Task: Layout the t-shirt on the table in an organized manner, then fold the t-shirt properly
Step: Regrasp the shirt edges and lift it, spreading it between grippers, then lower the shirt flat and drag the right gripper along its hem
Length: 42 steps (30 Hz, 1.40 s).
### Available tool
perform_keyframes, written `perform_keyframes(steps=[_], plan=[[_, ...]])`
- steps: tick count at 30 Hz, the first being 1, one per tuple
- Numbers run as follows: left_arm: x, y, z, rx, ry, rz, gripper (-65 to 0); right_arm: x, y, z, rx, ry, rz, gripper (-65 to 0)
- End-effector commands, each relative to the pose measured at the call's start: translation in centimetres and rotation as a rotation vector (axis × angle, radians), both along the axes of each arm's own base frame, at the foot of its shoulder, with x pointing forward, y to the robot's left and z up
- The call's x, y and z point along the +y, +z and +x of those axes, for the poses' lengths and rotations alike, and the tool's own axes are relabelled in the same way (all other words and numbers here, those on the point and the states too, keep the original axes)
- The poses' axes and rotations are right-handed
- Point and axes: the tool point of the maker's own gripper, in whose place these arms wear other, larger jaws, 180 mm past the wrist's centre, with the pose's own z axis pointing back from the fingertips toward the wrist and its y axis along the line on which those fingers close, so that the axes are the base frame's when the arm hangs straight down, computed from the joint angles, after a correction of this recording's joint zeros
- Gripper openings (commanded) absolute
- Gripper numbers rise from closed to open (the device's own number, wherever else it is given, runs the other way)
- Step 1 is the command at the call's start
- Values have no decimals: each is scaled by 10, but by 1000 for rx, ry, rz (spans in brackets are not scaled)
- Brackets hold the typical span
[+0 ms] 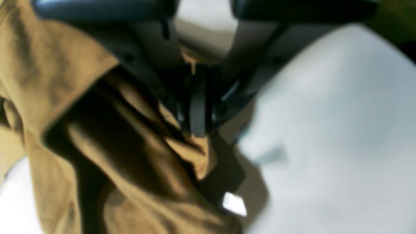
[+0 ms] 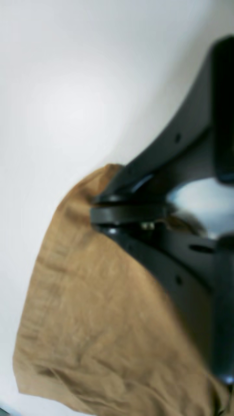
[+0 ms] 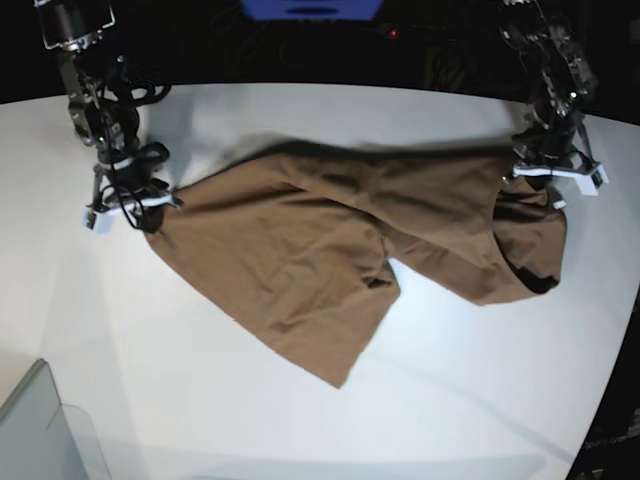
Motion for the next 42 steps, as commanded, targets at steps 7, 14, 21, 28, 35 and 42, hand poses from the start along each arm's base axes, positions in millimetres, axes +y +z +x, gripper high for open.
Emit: perform_keyframes(steps=[7, 14, 21, 28, 35, 42], plan=[[-9, 45, 5, -151, -8, -34, -650, -8, 63, -11, -185, -66, 22, -650], [8, 79, 3, -263, 34, -77, -650, -5, 68, -42, -193, -107, 45, -650], [63, 103, -20, -357, 201, -79, -650, 24, 30, -80, -74, -117, 113, -650], [77, 83, -29, -319, 258, -101, -650, 17, 26, -79, -65, -131, 103, -650], [81, 25, -49, -197, 323, -191, -650, 11, 27, -80, -60, -112, 79, -650], [85, 13, -55, -164, 332, -205, -650, 29, 31, -80, -65, -2, 80, -530]])
